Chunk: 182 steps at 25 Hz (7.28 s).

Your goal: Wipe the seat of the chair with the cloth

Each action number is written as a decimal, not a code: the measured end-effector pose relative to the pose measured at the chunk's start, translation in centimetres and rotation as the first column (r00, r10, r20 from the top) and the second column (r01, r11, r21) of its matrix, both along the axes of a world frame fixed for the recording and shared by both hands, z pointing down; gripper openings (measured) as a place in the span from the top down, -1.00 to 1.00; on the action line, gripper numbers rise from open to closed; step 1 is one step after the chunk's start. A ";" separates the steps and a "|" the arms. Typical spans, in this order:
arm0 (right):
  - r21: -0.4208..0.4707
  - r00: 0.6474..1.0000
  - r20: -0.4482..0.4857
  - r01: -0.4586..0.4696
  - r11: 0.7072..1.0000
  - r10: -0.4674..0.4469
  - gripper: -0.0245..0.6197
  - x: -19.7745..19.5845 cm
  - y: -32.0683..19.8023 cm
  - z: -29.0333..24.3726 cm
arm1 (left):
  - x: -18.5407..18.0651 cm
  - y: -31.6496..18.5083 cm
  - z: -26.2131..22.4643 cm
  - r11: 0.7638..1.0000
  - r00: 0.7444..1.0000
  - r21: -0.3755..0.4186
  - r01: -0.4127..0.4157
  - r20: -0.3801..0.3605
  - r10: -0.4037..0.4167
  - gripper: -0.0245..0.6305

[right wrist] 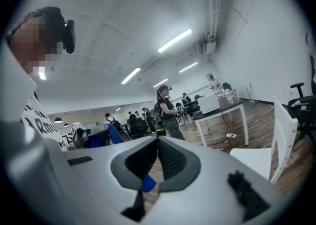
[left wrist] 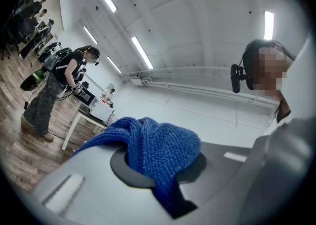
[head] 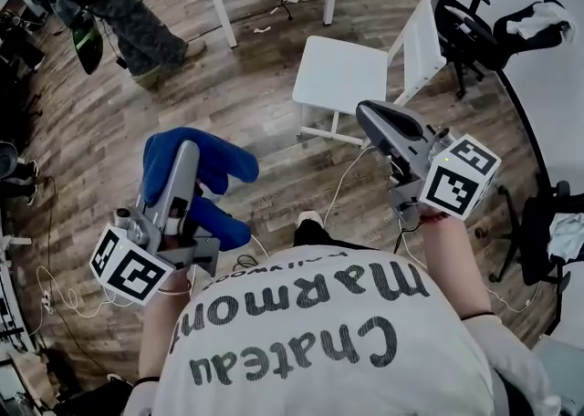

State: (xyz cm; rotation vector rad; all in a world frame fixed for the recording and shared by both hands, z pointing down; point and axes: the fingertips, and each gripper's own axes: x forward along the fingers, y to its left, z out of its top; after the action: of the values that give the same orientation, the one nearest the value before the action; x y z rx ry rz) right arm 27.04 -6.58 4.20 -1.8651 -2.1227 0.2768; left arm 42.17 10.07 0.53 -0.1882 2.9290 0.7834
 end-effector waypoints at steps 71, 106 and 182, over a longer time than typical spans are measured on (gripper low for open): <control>0.148 0.776 -0.091 -0.610 0.779 0.625 0.88 -30.8 23.2 9.5 | -40.8 26.8 8.5 0.765 0.772 -0.139 -0.629 -0.227 0.594 0.77; 0.200 0.367 -0.030 -0.909 0.365 0.930 0.88 -42.5 4.2 12.8 | -63.3 2.0 10.4 0.232 0.284 -0.226 -0.946 -0.232 0.930 0.76; 0.532 -0.430 -0.468 -0.835 -0.143 0.772 0.88 -17.7 3.5 44.8 | -53.5 -24.5 62.9 -0.469 -0.092 -0.218 -0.856 -0.828 0.553 0.80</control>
State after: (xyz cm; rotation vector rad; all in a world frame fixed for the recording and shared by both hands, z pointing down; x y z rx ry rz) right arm 9.29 -3.08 49.00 0.6568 -2.2236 1.1992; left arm -11.30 -14.41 63.45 -2.8974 2.2720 -1.1203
